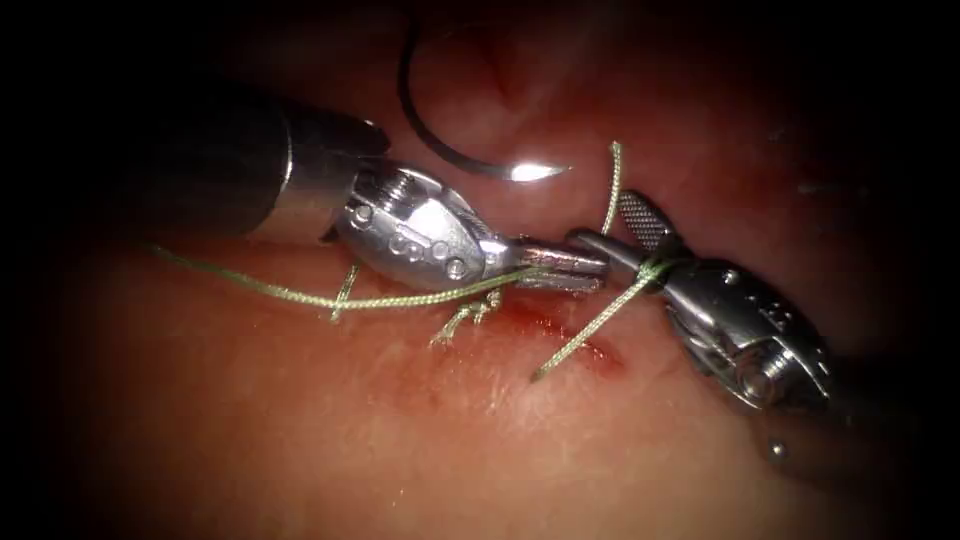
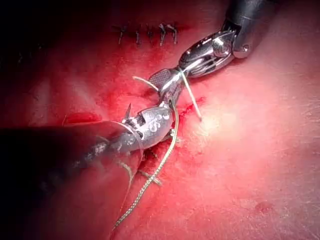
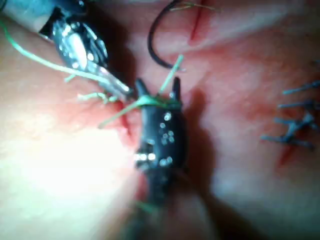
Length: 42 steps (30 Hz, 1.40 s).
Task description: Wound Closure
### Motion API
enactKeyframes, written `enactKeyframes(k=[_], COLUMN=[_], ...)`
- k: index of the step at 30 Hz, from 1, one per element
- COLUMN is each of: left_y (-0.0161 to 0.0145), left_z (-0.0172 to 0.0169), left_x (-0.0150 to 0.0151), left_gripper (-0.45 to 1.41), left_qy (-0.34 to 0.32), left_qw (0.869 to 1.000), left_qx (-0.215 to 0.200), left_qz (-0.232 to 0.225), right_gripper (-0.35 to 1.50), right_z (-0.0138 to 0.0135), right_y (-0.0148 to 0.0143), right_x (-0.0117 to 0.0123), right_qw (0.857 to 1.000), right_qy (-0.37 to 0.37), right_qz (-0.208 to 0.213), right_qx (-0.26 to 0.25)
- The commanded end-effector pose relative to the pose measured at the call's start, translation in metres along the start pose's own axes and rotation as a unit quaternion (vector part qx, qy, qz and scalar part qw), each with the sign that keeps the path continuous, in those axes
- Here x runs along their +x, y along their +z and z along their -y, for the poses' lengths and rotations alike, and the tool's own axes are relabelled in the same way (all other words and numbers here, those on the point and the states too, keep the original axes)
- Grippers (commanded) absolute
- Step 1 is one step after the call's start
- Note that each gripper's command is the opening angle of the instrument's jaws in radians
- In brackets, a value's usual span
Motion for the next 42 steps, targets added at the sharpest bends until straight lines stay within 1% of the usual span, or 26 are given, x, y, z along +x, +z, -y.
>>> enactKeyframes(k=[1,4,8,10,12,13,14,18,20,22,23,24,25,26,29,32,35,37,38,42], left_y=[0.0007,0.0007,0.0007,0.0007,0.0007,0.0007,0.0007,0.0006,0.0005,0.0004,0.0004,0.0004,0.0004,0.0004,0.0003,-0.0001,-0.0006,-0.0015,-0.0024,-0.0044], left_z=[0.0002,0.0001,0.0000,0.0000,-0.0001,-0.0002,-0.0002,-0.0003,-0.0003,-0.0003,-0.0003,-0.0003,-0.0003,-0.0003,-0.0004,-0.0005,-0.0006,-0.0002,0.0005,0.0019], left_x=[-0.0005,-0.0005,-0.0004,-0.0003,-0.0002,-0.0002,-0.0001,-0.0001,-0.0001,0.0000,0.0000,0.0000,0.0000,0.0000,0.0001,0.0001,0.0001,-0.0001,-0.0004,-0.0013], left_gripper=[-0.45,-0.45,-0.45,-0.45,-0.45,-0.45,-0.45,-0.45,-0.45,-0.45,-0.45,-0.45,-0.45,-0.45,-0.45,-0.45,-0.45,-0.45,-0.45,-0.45], left_qy=[0.001,0.001,0.001,0.001,0.001,0.001,0.001,0.001,0.001,0.001,0.001,0.001,0.001,0.001,0.001,0.001,0.002,0.000,-0.001,-0.011], left_qw=[1.000,1.000,1.000,1.000,1.000,1.000,1.000,1.000,1.000,1.000,1.000,1.000,1.000,1.000,1.000,1.000,1.000,1.000,1.000,0.999], left_qx=[0.000,0.000,0.000,0.000,0.000,0.000,0.000,0.000,-0.001,-0.001,-0.001,-0.001,-0.001,-0.001,-0.001,-0.001,0.000,0.003,0.008,0.020], left_qz=[0.000,0.000,0.000,0.000,0.000,0.000,0.000,-0.001,-0.001,-0.001,-0.001,-0.001,-0.001,-0.001,-0.001,-0.001,0.000,0.004,0.008,0.023], right_gripper=[0.86,0.84,0.83,0.74,0.61,0.46,0.42,0.41,0.47,0.47,0.42,0.32,-0.10,-0.35,-0.35,-0.35,-0.35,-0.35,-0.35,-0.35], right_z=[0.0009,0.0011,0.0006,0.0007,0.0009,0.0011,0.0011,0.0012,0.0012,0.0013,0.0014,0.0015,0.0018,0.0019,0.0023,0.0022,0.0022,0.0027,0.0032,0.0048], right_y=[0.0015,0.0022,0.0027,0.0026,0.0025,0.0025,0.0025,0.0028,0.0029,0.0028,0.0027,0.0027,0.0026,0.0026,0.0024,0.0020,0.0014,0.0008,0.0004,-0.0005], right_x=[-0.0004,-0.0003,-0.0002,-0.0001,0.0000,0.0001,0.0001,-0.0002,-0.0003,-0.0003,-0.0002,-0.0001,0.0002,0.0002,0.0003,0.0009,0.0014,0.0014,0.0011,0.0007], right_qw=[1.000,1.000,0.999,0.999,0.999,0.999,0.999,0.999,0.999,0.999,0.999,0.999,0.999,0.999,0.998,0.998,0.998,0.998,0.997,0.996], right_qy=[0.003,0.006,0.012,0.013,0.013,0.013,0.013,0.012,0.012,0.012,0.013,0.013,0.015,0.018,-0.029,-0.038,-0.045,-0.053,-0.060,-0.085], right_qz=[0.007,0.006,0.009,0.010,0.011,0.012,0.012,0.017,0.018,0.021,0.018,0.019,0.020,0.020,0.010,0.004,0.000,0.000,-0.002,-0.006], right_qx=[0.025,0.028,0.029,0.029,0.028,0.030,0.030,0.029,0.028,0.029,0.030,0.032,0.036,0.036,0.046,0.052,0.045,0.044,0.040,0.023])
